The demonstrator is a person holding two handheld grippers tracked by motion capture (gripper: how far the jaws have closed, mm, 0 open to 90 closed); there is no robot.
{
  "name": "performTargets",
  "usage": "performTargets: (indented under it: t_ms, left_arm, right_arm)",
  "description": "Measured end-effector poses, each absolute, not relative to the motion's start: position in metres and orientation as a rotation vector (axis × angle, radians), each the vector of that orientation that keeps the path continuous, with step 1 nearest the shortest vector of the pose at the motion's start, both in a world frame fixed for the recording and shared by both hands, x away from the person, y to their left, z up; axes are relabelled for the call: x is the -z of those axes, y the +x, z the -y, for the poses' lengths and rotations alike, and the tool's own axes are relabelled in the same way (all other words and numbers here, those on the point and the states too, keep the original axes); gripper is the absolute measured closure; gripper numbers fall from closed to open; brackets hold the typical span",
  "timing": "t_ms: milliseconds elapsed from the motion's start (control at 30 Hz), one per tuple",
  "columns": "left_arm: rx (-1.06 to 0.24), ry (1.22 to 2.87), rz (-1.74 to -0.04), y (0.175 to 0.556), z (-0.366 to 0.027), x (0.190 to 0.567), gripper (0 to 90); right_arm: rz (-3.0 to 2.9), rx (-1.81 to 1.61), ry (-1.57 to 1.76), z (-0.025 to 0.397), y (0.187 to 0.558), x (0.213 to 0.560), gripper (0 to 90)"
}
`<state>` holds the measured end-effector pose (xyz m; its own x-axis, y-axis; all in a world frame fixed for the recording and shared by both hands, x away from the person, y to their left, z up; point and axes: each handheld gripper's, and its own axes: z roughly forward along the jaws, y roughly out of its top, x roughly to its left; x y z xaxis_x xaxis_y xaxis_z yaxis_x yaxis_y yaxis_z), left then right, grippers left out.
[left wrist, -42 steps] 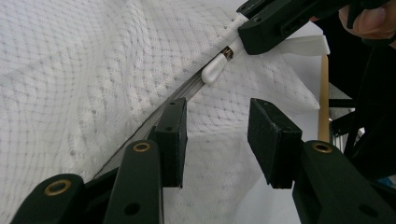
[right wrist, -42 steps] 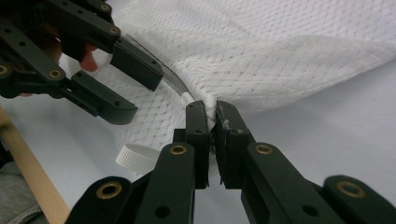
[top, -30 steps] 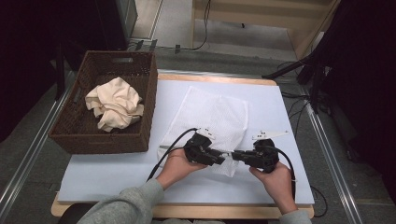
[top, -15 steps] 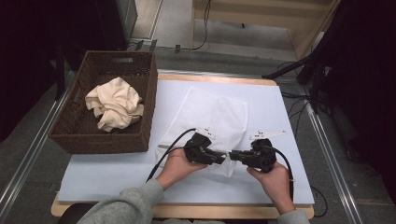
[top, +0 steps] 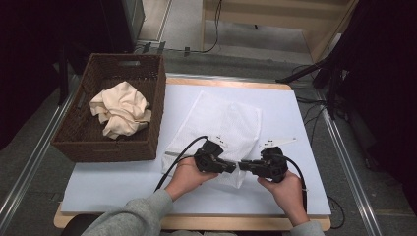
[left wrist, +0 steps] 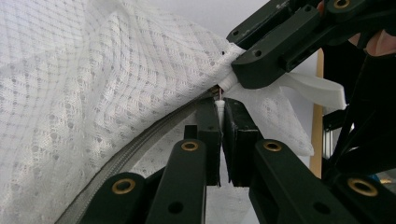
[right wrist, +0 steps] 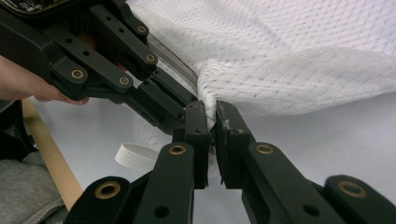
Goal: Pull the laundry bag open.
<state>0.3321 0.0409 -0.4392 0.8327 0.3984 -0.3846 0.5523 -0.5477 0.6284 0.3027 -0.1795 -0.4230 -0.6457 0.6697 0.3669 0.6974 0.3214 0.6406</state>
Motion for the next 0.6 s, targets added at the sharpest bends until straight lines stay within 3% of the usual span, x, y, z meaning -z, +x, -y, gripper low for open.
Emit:
performTargets:
  t_ms: [600]
  left_arm:
    - [0.253,2.239,-0.691,0.3329,-0.0420,0.4376,87.1]
  right_arm:
    - [2.536,1.233,-1.303,0.1783,0.3027,0.4217,86.5]
